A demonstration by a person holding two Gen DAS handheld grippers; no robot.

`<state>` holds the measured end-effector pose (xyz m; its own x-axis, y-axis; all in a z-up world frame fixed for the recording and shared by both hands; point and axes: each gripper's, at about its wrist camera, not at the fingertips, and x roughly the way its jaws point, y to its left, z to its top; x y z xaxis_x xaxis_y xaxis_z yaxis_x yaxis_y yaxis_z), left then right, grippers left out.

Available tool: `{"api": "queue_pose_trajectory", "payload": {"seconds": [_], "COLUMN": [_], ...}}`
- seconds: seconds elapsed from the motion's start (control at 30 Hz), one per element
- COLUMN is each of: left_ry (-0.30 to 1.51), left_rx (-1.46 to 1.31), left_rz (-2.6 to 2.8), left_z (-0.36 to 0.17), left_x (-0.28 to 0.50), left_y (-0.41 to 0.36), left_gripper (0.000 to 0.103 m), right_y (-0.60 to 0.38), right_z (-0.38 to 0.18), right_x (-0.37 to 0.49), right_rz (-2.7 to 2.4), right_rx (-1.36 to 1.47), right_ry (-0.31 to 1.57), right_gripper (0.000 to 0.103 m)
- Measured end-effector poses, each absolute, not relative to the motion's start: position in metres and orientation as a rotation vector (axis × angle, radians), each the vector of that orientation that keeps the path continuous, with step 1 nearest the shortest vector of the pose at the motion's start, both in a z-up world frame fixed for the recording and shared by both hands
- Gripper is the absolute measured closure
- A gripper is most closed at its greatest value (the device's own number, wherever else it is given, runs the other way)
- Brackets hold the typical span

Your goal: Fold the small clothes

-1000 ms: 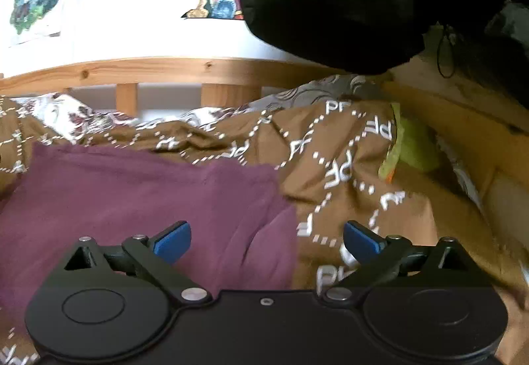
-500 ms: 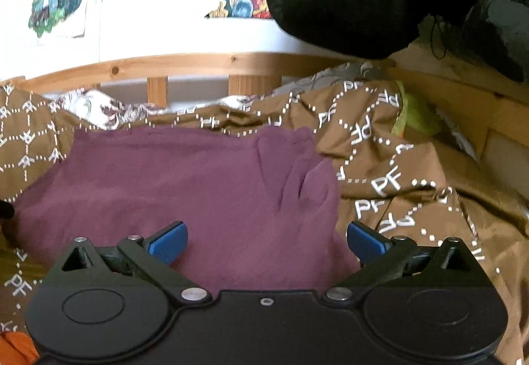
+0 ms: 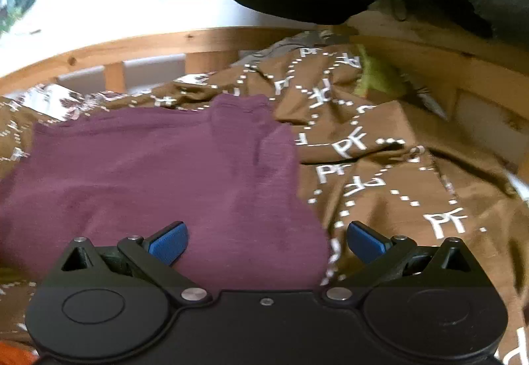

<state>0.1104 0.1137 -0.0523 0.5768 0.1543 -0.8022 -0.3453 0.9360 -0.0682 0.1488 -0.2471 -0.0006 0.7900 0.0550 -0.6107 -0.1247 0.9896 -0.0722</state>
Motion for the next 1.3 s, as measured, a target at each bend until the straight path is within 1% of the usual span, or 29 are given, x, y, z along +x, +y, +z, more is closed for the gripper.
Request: {"api": "queue_pose_trajectory", "payload": {"seconds": [0.2,0.43,0.6,0.67,0.73,0.77,0.83,0.9,0.93,0.97,1.0,1.07,1.2,1.3], "left_ry": [0.936,0.952,0.964,0.967,0.971,0.974,0.981,0.985,0.985,0.981,0.974,0.950,0.911,0.898], "left_rx": [-0.233,-0.226,-0.204,-0.204,-0.200,-0.196,-0.181,-0.171,-0.169,-0.168,-0.166,-0.166,-0.204,-0.247], "left_rz": [0.309,0.324,0.319,0.319,0.322,0.323,0.322,0.323,0.324,0.325,0.323,0.319,0.319,0.319], "left_z": [-0.057,-0.061,-0.061,-0.061,-0.061,-0.062,-0.062,-0.062,-0.063,-0.062,-0.062,-0.060,-0.056,-0.056], "left_x": [0.114,0.117,0.119,0.119,0.119,0.120,0.120,0.121,0.121,0.122,0.122,0.121,0.119,0.118], "left_y": [0.114,0.110,0.109,0.110,0.109,0.109,0.108,0.108,0.107,0.107,0.107,0.107,0.111,0.114], "left_gripper": [0.001,0.001,0.001,0.001,0.001,0.001,0.001,0.001,0.001,0.001,0.001,0.001,0.001,0.001], "right_y": [-0.255,-0.251,-0.249,-0.245,-0.240,-0.239,-0.238,-0.237,-0.238,-0.241,-0.244,-0.248,-0.256,-0.257], "right_z": [-0.004,0.005,0.012,0.012,0.009,0.008,0.005,0.001,-0.002,-0.004,-0.005,-0.004,0.004,-0.001], "right_x": [0.152,0.141,0.141,0.149,0.162,0.170,0.183,0.192,0.195,0.198,0.199,0.197,0.189,0.188], "right_rz": [0.043,-0.003,0.150,0.200,0.230,0.242,0.264,0.286,0.290,0.294,0.290,0.287,0.279,0.278], "right_rx": [-0.100,-0.165,-0.145,-0.148,-0.156,-0.151,-0.150,-0.166,-0.164,-0.148,-0.129,-0.110,-0.073,-0.081], "right_ry": [0.643,0.507,0.426,0.421,0.441,0.454,0.485,0.524,0.543,0.564,0.576,0.571,0.557,0.583], "right_gripper": [0.001,0.001,0.002,0.012,0.033,0.040,0.063,0.071,0.083,0.091,0.095,0.098,0.099,0.099]}}
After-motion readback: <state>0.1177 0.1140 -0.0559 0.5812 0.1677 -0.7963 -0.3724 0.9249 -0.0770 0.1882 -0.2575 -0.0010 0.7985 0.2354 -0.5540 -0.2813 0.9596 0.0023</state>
